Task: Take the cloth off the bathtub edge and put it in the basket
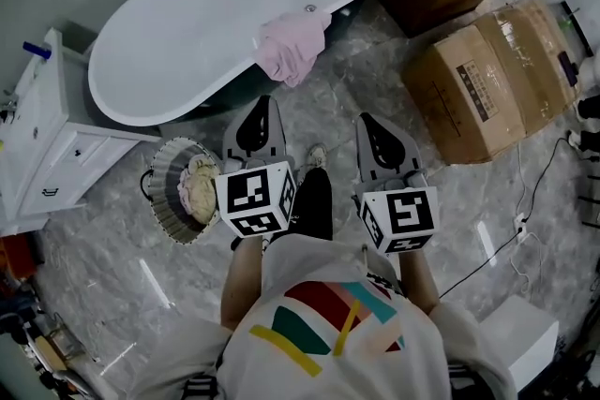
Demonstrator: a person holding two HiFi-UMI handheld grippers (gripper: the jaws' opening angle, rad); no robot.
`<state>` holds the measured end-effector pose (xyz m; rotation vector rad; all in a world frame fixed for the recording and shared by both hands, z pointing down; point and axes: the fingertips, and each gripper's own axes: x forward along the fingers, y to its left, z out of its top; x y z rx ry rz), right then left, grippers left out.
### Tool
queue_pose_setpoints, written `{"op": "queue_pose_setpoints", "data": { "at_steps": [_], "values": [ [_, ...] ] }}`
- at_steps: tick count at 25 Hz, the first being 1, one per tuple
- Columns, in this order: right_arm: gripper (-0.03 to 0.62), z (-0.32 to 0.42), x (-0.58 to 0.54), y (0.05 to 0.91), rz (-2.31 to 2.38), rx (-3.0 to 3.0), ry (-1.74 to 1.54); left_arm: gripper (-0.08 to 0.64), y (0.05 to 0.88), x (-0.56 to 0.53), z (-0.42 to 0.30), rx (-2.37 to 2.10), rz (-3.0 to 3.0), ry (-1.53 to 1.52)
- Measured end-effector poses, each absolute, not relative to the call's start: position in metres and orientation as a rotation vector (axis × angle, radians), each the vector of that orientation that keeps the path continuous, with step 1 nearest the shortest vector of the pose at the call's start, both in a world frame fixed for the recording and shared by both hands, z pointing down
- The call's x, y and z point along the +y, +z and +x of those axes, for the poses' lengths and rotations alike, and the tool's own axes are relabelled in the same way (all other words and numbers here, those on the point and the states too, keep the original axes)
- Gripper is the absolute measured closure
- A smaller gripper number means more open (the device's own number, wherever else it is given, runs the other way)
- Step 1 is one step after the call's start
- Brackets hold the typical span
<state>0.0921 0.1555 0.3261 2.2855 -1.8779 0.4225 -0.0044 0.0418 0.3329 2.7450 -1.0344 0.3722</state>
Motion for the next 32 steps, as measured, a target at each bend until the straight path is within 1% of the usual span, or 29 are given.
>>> {"op": "queue_pose_setpoints", "data": {
  "at_steps": [8,13,15,18,21,24,32],
  "values": [
    [0.581,0.143,0.032,0.346,2.192,-1.912,0.525,0.534,0.351,-0.070,0.057,-1.013,2.675,0.397],
    [0.581,0.170,-0.007,0.343,2.189,-1.892,0.575,0.534,0.350,-0.118,0.079,-1.046,2.608,0.417],
    [0.581,0.178,-0.019,0.332,2.245,-1.927,0.645,0.534,0.344,-0.132,0.086,-1.065,2.612,0.405],
    [0.581,0.187,-0.033,0.316,2.272,-2.032,0.726,0.534,0.338,-0.139,0.098,-1.096,2.605,0.402],
    [0.581,0.204,-0.041,0.308,2.246,-2.076,0.675,0.535,0.331,-0.136,0.110,-1.141,2.606,0.405],
    [0.581,0.221,-0.054,0.304,2.213,-2.178,0.695,0.535,0.319,-0.137,0.121,-1.226,2.616,0.382],
    [0.581,0.238,-0.080,0.274,2.059,-2.322,0.571,0.535,0.279,-0.141,0.117,-1.442,2.559,0.297]
  ]
}}
